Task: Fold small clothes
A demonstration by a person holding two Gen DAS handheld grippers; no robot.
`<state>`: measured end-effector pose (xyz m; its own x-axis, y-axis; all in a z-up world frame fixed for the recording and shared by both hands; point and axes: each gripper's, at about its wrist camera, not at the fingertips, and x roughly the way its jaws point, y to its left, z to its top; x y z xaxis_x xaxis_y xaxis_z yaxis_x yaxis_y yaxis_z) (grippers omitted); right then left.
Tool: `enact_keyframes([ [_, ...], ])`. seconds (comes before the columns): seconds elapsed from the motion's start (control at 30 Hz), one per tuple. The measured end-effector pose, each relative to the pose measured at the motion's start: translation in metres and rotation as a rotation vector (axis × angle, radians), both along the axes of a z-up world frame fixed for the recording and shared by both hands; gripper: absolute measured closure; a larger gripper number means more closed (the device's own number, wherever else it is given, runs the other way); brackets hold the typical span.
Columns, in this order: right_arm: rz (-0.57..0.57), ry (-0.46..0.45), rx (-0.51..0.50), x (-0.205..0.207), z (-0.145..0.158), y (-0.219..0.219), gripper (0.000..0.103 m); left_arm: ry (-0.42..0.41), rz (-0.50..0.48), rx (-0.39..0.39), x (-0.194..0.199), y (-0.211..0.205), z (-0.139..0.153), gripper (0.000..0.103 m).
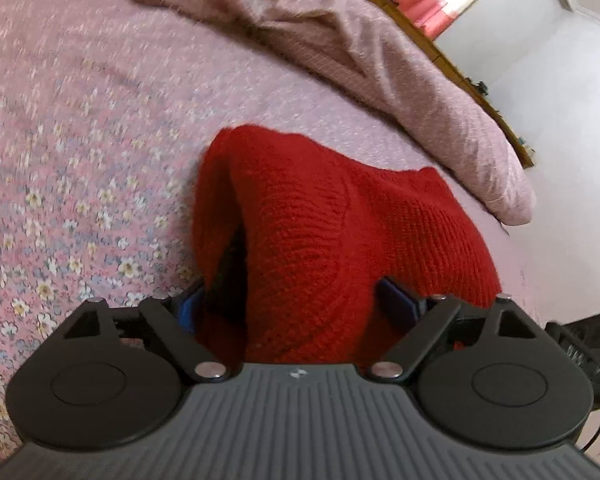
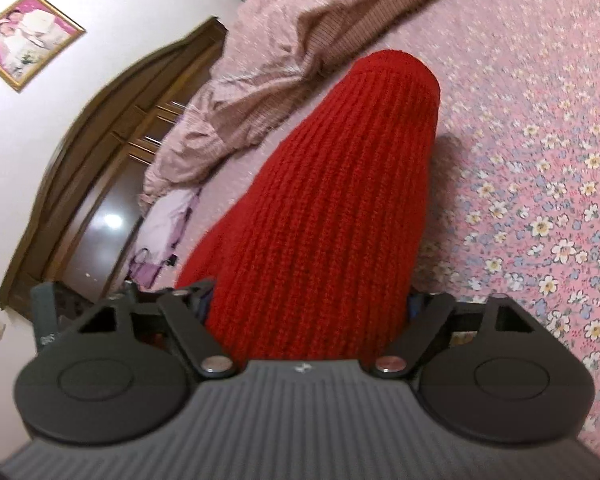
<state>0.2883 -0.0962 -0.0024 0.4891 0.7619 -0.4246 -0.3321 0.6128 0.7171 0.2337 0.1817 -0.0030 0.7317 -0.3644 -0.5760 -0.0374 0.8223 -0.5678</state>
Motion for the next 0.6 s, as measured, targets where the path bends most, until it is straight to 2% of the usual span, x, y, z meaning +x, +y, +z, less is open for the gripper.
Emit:
enact_keyframes([
  [0.07,0.006,-0.027,0.017,-0.006,0.008,-0.001,0.027,-0.035,-0.009,0.008,-0.007,-0.004,0.006,0.015],
  [0.3,0.029,-0.074,0.078,-0.025,0.032,-0.014,0.030,-0.097,-0.014,-0.054,-0.033,-0.010,0.027,0.016],
  [0.6,0.031,-0.127,0.099,-0.058,0.062,-0.051,0.030,-0.162,-0.064,-0.099,-0.070,-0.055,0.057,0.019],
])
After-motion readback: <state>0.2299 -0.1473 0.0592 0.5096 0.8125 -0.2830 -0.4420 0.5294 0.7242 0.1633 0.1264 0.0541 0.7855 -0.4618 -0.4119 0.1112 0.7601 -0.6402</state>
